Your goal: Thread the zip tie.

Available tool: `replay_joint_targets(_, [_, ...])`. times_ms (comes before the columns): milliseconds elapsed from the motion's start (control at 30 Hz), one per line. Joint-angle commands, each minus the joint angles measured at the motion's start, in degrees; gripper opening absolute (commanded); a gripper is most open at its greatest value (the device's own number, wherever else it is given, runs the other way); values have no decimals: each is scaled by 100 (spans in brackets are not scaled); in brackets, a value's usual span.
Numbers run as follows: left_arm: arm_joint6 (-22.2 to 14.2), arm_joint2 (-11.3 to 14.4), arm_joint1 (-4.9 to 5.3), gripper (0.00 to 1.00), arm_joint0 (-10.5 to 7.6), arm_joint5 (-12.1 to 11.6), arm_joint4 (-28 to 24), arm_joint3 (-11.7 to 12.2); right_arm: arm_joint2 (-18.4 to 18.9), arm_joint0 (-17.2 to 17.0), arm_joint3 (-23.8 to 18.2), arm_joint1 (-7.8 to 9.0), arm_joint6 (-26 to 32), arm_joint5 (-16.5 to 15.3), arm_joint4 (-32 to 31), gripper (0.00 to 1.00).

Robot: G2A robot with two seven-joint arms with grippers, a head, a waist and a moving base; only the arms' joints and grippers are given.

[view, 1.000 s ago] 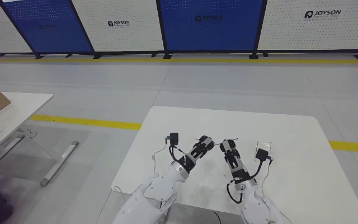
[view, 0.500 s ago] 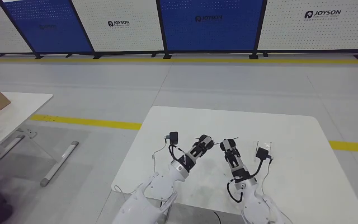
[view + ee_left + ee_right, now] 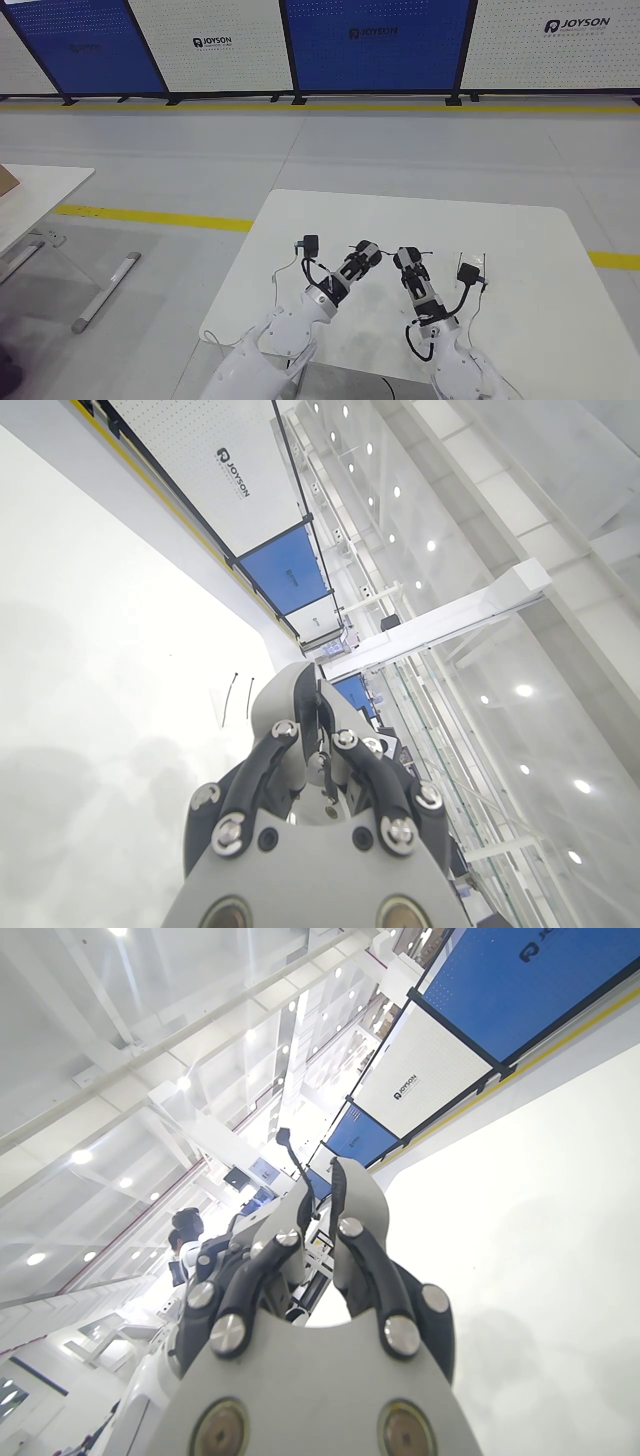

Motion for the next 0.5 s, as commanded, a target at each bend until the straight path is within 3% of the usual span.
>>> replay_joint_targets(0, [-3,2,-2,0,-2,1,-2,3,7,-5,-6,-4,-5,0,-5,7])
replay_joint_targets(67, [-4,2,-3,0,-5,2,-9,6,17,-10,-7,-7,-9,0,-14,0])
replay_joint_targets(467, [-31,-6,-8,0,-7,-4,-11,-5,14,31,25,-41,122,0,-129,0])
